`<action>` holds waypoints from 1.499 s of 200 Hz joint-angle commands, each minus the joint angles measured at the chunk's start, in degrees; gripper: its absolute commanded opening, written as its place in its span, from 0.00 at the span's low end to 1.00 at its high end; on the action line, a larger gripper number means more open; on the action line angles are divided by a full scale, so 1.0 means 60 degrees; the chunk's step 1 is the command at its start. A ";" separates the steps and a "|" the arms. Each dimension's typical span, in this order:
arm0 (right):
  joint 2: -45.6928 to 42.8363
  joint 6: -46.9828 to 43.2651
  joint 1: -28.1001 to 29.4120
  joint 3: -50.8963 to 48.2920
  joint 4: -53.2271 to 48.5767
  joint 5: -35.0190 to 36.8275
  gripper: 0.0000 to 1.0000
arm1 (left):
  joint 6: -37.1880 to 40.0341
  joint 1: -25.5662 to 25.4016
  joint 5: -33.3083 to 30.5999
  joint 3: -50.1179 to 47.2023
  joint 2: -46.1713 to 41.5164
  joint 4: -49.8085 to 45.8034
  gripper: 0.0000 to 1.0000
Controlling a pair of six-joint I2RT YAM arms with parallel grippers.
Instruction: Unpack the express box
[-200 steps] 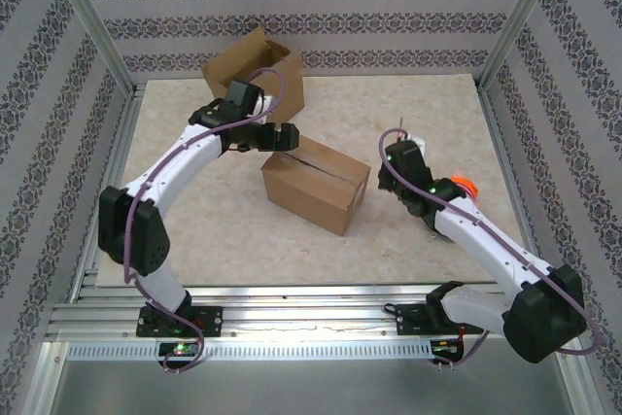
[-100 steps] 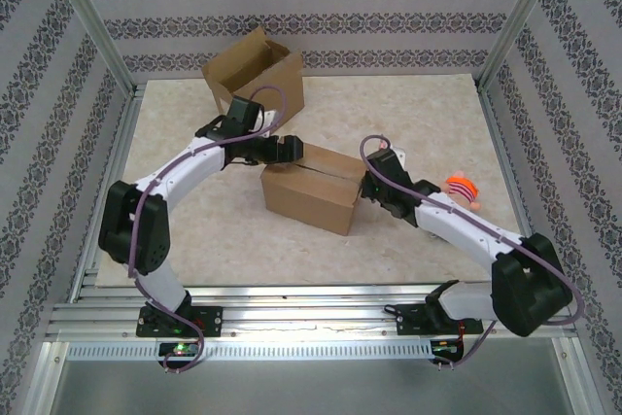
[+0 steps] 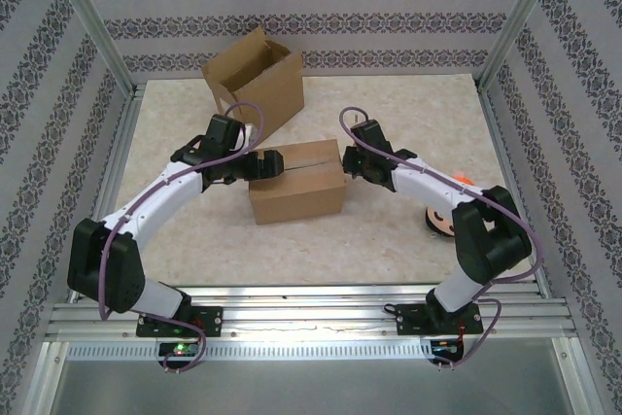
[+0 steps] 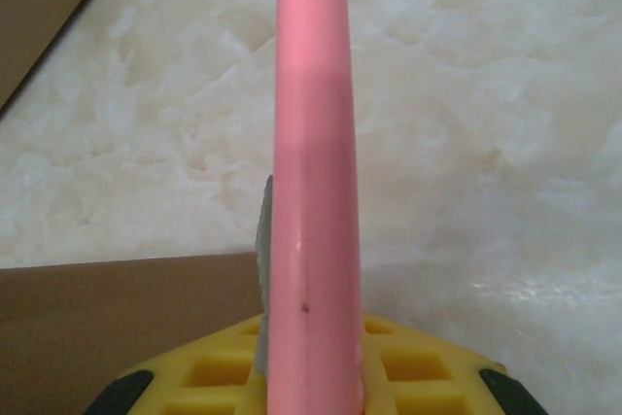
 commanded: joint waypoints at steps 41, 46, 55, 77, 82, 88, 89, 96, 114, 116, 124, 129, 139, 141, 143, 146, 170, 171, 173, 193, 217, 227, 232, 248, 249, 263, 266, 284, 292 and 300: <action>0.0466 -0.0185 -0.0002 0.0648 0.0501 -0.0403 0.00 | -0.0018 -0.0190 -0.0158 0.0306 -0.0449 -0.0902 1.00; 0.0452 -0.0187 -0.0046 0.0640 0.0490 -0.0399 0.00 | -0.0030 -0.0185 -0.0204 0.0356 -0.0463 -0.0979 1.00; 0.0394 -0.0200 -0.0140 0.0607 0.0500 -0.0439 0.00 | -0.0059 -0.0184 -0.0280 0.0453 -0.0491 -0.1092 1.00; -0.0001 -0.0293 -0.0411 0.0358 0.0476 -0.0555 0.00 | -0.0213 -0.0188 -0.0478 0.0592 -0.0576 -0.1315 1.00; -0.0150 -0.0346 -0.0489 0.0273 0.0478 -0.0619 0.00 | -0.0257 -0.0194 -0.0565 0.0610 -0.0595 -0.1360 1.00; -0.0341 -0.0411 -0.0592 0.0132 0.0497 -0.0715 0.00 | -0.0313 -0.0185 -0.0658 0.0613 -0.0642 -0.1409 1.00; -0.0387 -0.0427 -0.0622 0.0105 0.0492 -0.0741 0.00 | -0.0319 -0.0192 -0.0673 0.0619 -0.0650 -0.1415 1.00; -0.0648 -0.0514 -0.0764 -0.0072 0.0503 -0.0885 0.00 | -0.0372 -0.0185 -0.0796 0.0614 -0.0707 -0.1459 1.00; -0.1514 -0.0827 -0.1243 -0.0681 0.0564 -0.1548 0.00 | -0.0534 -0.0186 -0.1226 0.0613 -0.0867 -0.1568 1.00; -0.1607 -0.0869 -0.1301 -0.0753 0.0560 -0.1629 0.00 | -0.0550 -0.0185 -0.1269 0.0604 -0.0878 -0.1564 1.00; -0.2041 -0.1111 -0.1560 -0.1023 0.0597 -0.2094 0.00 | -0.0601 -0.0185 -0.1375 0.0576 -0.0946 -0.1543 1.00; -0.2331 -0.1258 -0.1738 -0.1173 0.0587 -0.2424 0.00 | -0.0642 -0.0187 -0.1442 0.0576 -0.0998 -0.1511 1.00; -0.2887 -0.1591 -0.2101 -0.1475 0.0562 -0.3224 0.00 | -0.0702 -0.0192 -0.1494 0.0544 -0.1095 -0.1419 1.00; -0.3009 -0.1668 -0.2186 -0.1523 0.0560 -0.3439 0.00 | -0.0716 -0.0190 -0.1487 0.0539 -0.1115 -0.1399 1.00; -0.3109 -0.1735 -0.2266 -0.1575 0.0567 -0.3643 0.00 | -0.0727 -0.0186 -0.1478 0.0545 -0.1131 -0.1365 1.00; -0.3277 -0.1832 -0.2379 -0.1658 0.0564 -0.3981 0.00 | -0.0722 -0.0190 -0.1463 0.0537 -0.1171 -0.1325 1.00; -0.4446 -0.2320 -0.3360 -0.2231 0.0646 -0.6995 0.00 | -0.0638 -0.0188 -0.1360 0.0656 -0.1429 -0.1100 1.00; -0.4483 -0.2327 -0.3390 -0.2249 0.0647 -0.7104 0.00 | -0.0621 -0.0186 -0.1354 0.0663 -0.1439 -0.1092 1.00; -0.4557 -0.2343 -0.3442 -0.2288 0.0662 -0.7357 0.00 | -0.0601 -0.0185 -0.1356 0.0693 -0.1454 -0.1090 1.00; -0.5405 -0.2463 -0.3771 -0.2574 0.0718 -0.9381 0.00 | -0.0290 -0.0215 -0.1148 0.0989 -0.1706 -0.1010 1.00; -0.6318 -0.1938 -0.3404 -0.3041 0.1664 -1.0503 0.00 | 0.0186 -0.0333 0.0413 0.1280 -0.2030 -0.0235 1.00; -0.6573 -0.1676 -0.3030 -0.3162 0.2033 -1.0534 0.00 | 0.0274 -0.0423 0.1446 0.1353 -0.2114 0.0335 1.00; -0.6647 -0.1548 -0.2829 -0.3212 0.2226 -1.0537 0.00 | 0.0289 -0.0505 0.1901 0.1414 -0.2122 0.0609 1.00; -0.6758 -0.1066 -0.2126 -0.3392 0.3035 -1.0325 0.00 | 0.0305 -0.0838 0.3167 0.1501 -0.2102 0.1562 1.00; -0.6759 -0.1026 -0.2070 -0.3415 0.3130 -1.0285 0.00 | 0.0305 -0.0863 0.3217 0.1495 -0.2098 0.1623 1.00; -0.6692 -0.0130 -0.1562 -0.3769 0.4654 -0.9999 0.00 | 0.0232 -0.1216 0.3941 0.1428 -0.2030 0.2615 1.00; -0.6649 0.0123 -0.1471 -0.3864 0.5057 -0.9919 0.00 | 0.0228 -0.1275 0.4049 0.1398 -0.2019 0.2826 1.00; -0.6285 0.1187 -0.0905 -0.4141 0.6731 -0.9518 0.00 | 0.0134 -0.1598 0.4337 0.1214 -0.1868 0.3869 1.00; -0.6133 0.1281 -0.0575 -0.4103 0.6970 -0.9323 0.00 | -0.0021 -0.1645 0.4437 0.1096 -0.1768 0.4369 1.00; -0.5986 0.1285 -0.0246 -0.4037 0.7107 -0.9176 0.00 | -0.0216 -0.1662 0.4482 0.0999 -0.1659 0.4813 1.00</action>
